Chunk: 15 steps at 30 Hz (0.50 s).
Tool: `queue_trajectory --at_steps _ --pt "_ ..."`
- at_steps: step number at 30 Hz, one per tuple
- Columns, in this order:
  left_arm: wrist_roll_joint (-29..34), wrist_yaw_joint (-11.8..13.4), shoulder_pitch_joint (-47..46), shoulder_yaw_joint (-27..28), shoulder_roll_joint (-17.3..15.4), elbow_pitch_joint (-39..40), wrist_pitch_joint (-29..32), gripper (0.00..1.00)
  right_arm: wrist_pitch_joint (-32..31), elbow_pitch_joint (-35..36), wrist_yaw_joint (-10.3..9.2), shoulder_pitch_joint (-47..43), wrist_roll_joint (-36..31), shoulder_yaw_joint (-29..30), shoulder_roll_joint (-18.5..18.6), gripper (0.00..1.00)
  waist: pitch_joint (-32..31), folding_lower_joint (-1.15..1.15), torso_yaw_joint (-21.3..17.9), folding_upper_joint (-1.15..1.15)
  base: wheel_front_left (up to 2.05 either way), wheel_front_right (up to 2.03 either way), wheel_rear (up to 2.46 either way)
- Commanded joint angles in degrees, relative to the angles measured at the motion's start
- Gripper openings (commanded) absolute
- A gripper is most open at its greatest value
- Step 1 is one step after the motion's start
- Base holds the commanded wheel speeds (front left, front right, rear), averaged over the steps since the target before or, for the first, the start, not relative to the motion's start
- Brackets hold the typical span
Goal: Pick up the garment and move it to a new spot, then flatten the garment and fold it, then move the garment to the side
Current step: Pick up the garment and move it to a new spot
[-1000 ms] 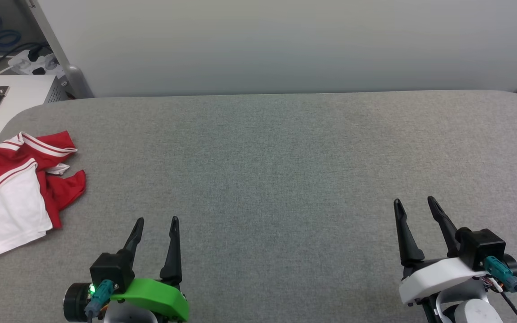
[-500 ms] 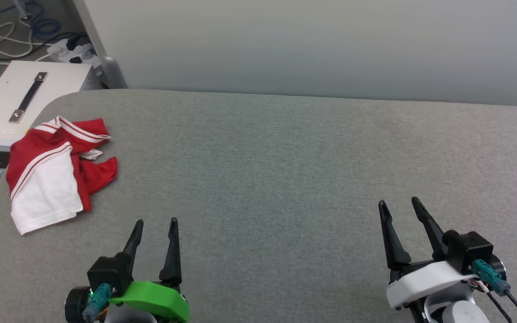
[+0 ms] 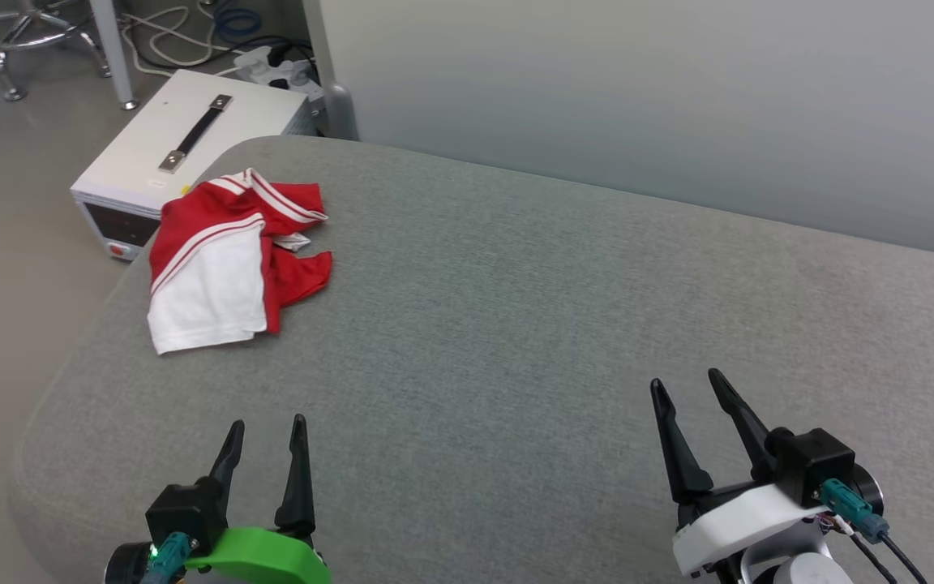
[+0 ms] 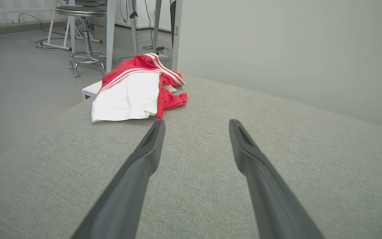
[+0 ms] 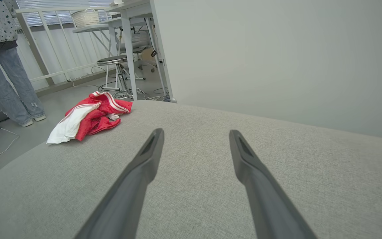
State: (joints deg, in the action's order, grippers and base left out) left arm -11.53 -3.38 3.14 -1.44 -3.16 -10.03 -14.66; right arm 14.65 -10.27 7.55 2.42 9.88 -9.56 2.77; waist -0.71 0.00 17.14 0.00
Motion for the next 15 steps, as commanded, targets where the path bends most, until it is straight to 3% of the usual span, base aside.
queue_trajectory --at_steps 1,15 --pt "0.6 -0.2 0.8 0.2 0.3 0.3 -0.3 1.00 0.3 -0.2 -0.06 -0.6 0.5 -0.4 0.1 1.00 -0.9 0.00 3.8 0.00 0.00 0.00 0.00" --pt "1.0 -0.7 1.6 0.1 0.3 0.6 -0.3 1.00 0.3 -1.3 -0.06 -0.9 0.6 -2.0 0.1 1.00 -1.6 0.00 9.7 0.00 0.00 0.00 0.00"
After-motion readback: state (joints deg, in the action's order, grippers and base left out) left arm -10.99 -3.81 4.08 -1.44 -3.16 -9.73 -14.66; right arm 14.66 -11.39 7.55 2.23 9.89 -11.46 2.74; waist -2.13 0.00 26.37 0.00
